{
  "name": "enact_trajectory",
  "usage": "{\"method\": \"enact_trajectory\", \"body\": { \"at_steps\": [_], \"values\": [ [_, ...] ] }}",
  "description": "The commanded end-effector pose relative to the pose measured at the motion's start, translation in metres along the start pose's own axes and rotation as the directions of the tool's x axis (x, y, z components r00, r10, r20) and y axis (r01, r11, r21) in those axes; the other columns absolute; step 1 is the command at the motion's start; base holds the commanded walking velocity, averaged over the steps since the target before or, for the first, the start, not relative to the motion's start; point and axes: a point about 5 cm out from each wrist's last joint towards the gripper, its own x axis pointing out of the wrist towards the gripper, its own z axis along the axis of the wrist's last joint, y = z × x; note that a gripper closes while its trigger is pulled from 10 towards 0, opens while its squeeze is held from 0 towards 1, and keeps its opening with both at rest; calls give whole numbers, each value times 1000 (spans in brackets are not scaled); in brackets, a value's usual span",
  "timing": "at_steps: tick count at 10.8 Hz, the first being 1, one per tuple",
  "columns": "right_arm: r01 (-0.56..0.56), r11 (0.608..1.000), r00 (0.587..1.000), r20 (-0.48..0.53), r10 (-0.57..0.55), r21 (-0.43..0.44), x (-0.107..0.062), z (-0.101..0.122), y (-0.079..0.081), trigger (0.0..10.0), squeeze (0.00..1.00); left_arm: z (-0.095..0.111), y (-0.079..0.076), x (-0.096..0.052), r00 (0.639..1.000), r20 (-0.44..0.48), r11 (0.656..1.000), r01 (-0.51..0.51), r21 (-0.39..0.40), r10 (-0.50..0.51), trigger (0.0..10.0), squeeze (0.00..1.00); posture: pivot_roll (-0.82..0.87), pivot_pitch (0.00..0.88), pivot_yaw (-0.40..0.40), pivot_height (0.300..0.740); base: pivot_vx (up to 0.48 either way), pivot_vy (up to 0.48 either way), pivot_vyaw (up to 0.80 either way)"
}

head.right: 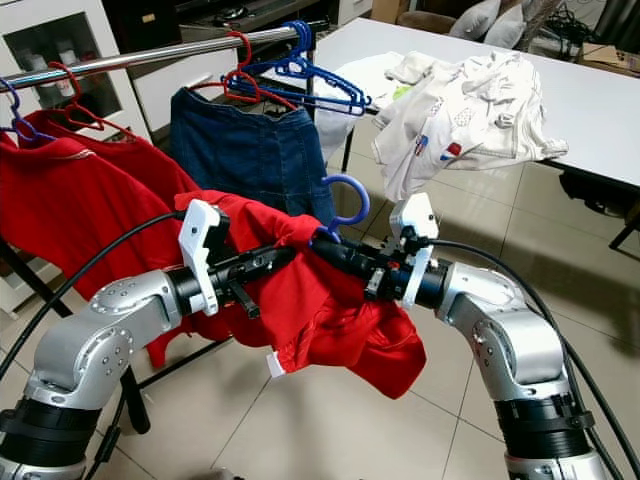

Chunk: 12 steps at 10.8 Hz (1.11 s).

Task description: Hang hanger

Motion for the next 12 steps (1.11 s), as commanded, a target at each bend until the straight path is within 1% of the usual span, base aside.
{"method": "enact_trajectory", "body": {
  "at_steps": [1, 5, 7, 9, 10, 11, 12],
  "values": [
    [-14, 999, 999, 30, 16, -48, 0, 10, 3, 10000, 0, 8, -3, 0, 1000, 22, 1000, 12, 18, -12, 0, 0, 65, 28, 19, 740, 0, 0, 0],
    [-14, 999, 999, 30, 16, -48, 0, 10, 3, 10000, 0, 8, -3, 0, 1000, 22, 1000, 12, 18, -12, 0, 0, 65, 28, 19, 740, 0, 0, 0],
    [-14, 998, 997, -71, 10, -61, -1, -8, 14, 10000, 0, 30, 11, -14, 997, -31, 987, -62, 150, 68, 0, 0, 60, 23, 3, 740, 0, 0, 0],
    [-25, 998, 996, -85, 20, -59, 0, -10, 14, 10000, 0, 35, 16, -17, 996, -24, 984, -84, 157, 89, 0, 0, 61, 26, -9, 740, 0, 0, 0],
    [-21, 997, 996, -93, 15, -68, 1, -10, 14, 10000, 0, 36, 17, -19, 995, -27, 983, -88, 160, 93, 0, 0, 59, 27, -7, 740, 0, 0, 0],
    [-22, 996, 992, -123, 11, -89, 0, -12, 14, 10000, 0, 39, 20, -22, 993, -37, 978, -101, 180, 109, 0, 0, 56, 28, -9, 740, 0, 0, 0],
    [-78, 980, 949, -316, 17, -183, -7, -33, 18, 10000, 0, 54, 23, -27, 995, -31, 973, -89, 211, 98, 0, 0, 55, 30, -11, 740, 0, 0, 0]
  ]
}}
